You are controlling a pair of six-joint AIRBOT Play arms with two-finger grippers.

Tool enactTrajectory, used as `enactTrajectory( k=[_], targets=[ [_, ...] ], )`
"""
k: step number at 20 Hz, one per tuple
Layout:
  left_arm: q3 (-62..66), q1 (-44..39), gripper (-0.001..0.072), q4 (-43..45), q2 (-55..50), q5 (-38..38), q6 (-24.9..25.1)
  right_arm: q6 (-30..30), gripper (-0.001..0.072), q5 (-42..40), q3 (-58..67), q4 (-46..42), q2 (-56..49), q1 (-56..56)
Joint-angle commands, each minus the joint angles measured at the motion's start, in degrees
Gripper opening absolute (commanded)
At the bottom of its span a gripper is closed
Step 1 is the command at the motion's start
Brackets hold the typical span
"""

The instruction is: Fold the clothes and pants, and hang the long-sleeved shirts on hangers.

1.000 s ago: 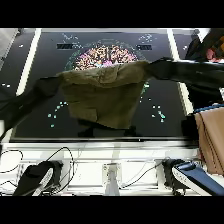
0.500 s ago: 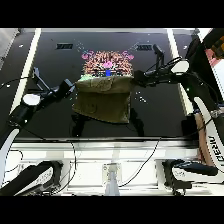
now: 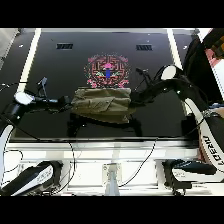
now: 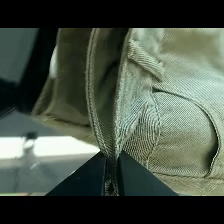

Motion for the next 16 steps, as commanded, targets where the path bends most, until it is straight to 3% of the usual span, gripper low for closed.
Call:
enactTrajectory(
  k=[1,7,8,9,10,11,12,16],
  targets=[
    [0.1,0.6,0.0062,4.1,-0.2,-3.3,0.6,1.7,0.0021,-5.0,-4.3,-3.5,-0.1,3.5],
    [0.0,0.6,0.0084,9.1,-0.3,-1.9,0.7,5.2,0.0022,-15.0,-14.6,-3.4,-0.1,3.8],
    [0.1,0.6,0.025,9.0,-0.3,-1.4,0.6,5.2,0.0048,-16.2,-14.6,-3.4,-0.1,3.8],
    [0.1,0.6,0.0522,9.0,-0.3,-0.7,0.6,5.2,0.0138,-17.8,-14.5,-3.3,0.0,3.8],
    [0.1,0.5,0.0712,8.8,-0.3,0.3,0.6,5.2,0.0296,-19.1,-14.3,-2.8,0.0,3.8],
    [0.1,0.6,0.0693,8.0,-0.2,0.5,0.6,5.2,0.0492,-19.4,-13.8,-2.5,0.0,3.8],
    [0.2,0.6,0.0693,8.1,-0.2,0.5,0.7,5.1,0.0616,-19.1,-13.0,-2.4,0.0,3.8],
    [3.9,0.9,0.069,12.7,-0.1,-2.4,2.2,4.5,0.0629,-9.6,-4.3,-9.5,0.0,1.3]
  ],
)
